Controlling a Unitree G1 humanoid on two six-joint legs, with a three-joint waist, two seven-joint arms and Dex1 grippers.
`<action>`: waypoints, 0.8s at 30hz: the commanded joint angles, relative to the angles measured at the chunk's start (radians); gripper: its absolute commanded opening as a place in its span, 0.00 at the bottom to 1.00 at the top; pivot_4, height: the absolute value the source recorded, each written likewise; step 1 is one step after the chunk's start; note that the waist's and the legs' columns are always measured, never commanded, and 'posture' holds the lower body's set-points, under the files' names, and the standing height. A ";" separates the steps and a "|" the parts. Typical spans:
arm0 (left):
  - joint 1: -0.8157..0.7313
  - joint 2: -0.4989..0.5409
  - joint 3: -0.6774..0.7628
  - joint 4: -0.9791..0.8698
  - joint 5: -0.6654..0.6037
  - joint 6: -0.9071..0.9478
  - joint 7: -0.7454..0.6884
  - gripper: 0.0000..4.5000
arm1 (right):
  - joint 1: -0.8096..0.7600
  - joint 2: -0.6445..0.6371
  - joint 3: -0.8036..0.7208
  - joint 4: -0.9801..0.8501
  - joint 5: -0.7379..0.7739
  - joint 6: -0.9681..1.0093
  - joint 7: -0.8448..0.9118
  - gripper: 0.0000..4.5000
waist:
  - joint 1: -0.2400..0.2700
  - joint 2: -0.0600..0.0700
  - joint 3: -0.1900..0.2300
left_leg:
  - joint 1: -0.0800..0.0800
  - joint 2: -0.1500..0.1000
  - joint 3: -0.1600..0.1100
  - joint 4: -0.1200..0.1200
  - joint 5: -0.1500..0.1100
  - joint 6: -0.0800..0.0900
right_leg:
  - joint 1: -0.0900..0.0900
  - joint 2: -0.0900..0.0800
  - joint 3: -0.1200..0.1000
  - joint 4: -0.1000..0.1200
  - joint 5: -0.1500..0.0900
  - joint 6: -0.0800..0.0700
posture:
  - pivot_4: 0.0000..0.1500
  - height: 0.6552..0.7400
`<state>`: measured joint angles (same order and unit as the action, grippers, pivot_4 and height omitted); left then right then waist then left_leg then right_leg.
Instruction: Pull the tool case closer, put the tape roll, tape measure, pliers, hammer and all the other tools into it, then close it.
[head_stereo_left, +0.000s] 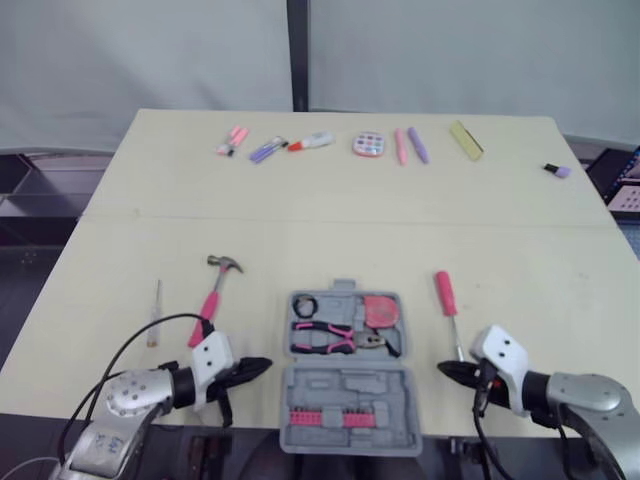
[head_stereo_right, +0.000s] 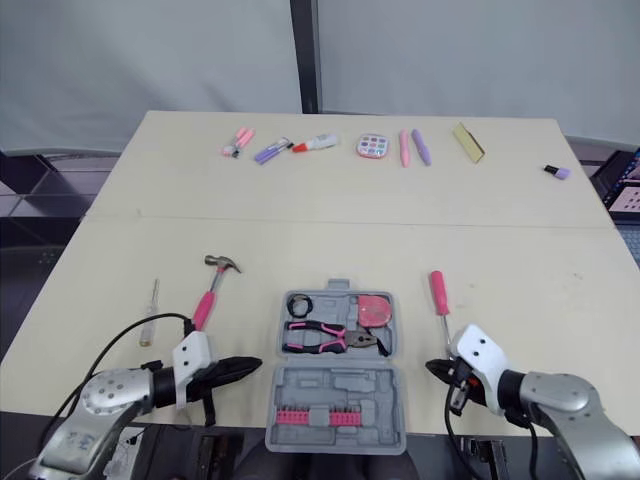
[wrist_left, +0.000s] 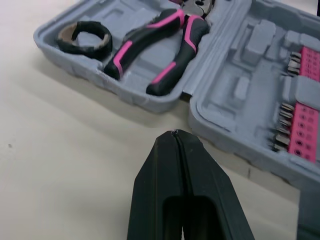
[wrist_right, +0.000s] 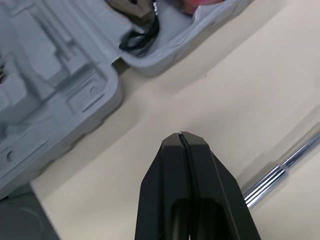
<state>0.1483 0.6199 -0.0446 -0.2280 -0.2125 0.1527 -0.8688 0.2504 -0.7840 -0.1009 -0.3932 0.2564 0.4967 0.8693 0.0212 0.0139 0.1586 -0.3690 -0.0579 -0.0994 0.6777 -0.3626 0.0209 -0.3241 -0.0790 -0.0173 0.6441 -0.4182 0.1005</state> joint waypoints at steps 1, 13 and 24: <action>-0.028 0.006 -0.034 -0.014 0.022 0.053 0.012 0.01 | -0.009 0.006 0.018 0.005 -0.005 0.006 -0.016 0.00 | 0.001 0.000 0.000 | 0.000 0.000 0.000 0.000 0.000 0.000 | 0.000 0.000 0.000 0.000 0.000 0.000 | 1.00 0.69; -0.115 -0.007 -0.125 0.023 0.060 0.132 0.013 0.01 | -0.051 0.019 0.085 -0.001 -0.009 0.045 -0.034 0.00 | 0.000 0.000 0.000 | 0.000 0.000 0.000 0.001 0.000 0.000 | 0.000 0.000 0.000 0.002 0.000 0.000 | 1.00 0.69; -0.121 -0.029 -0.166 0.059 0.079 0.099 0.017 0.01 | -0.075 0.034 0.128 -0.007 -0.013 0.049 -0.043 0.00 | 0.001 0.000 0.000 | 0.000 0.000 0.000 0.002 0.000 0.000 | 0.000 0.000 0.000 0.002 0.000 0.000 | 1.00 0.69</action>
<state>0.0258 0.5999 -0.1989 -0.1714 -0.1431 0.2708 -0.8571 0.1779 -0.7537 0.0335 -0.3807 0.2425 0.5476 0.8386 0.0219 0.0140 0.1586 -0.3692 -0.0583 -0.0998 0.6793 -0.3626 0.0209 -0.3245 -0.0792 -0.0173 0.6462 -0.4182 0.1005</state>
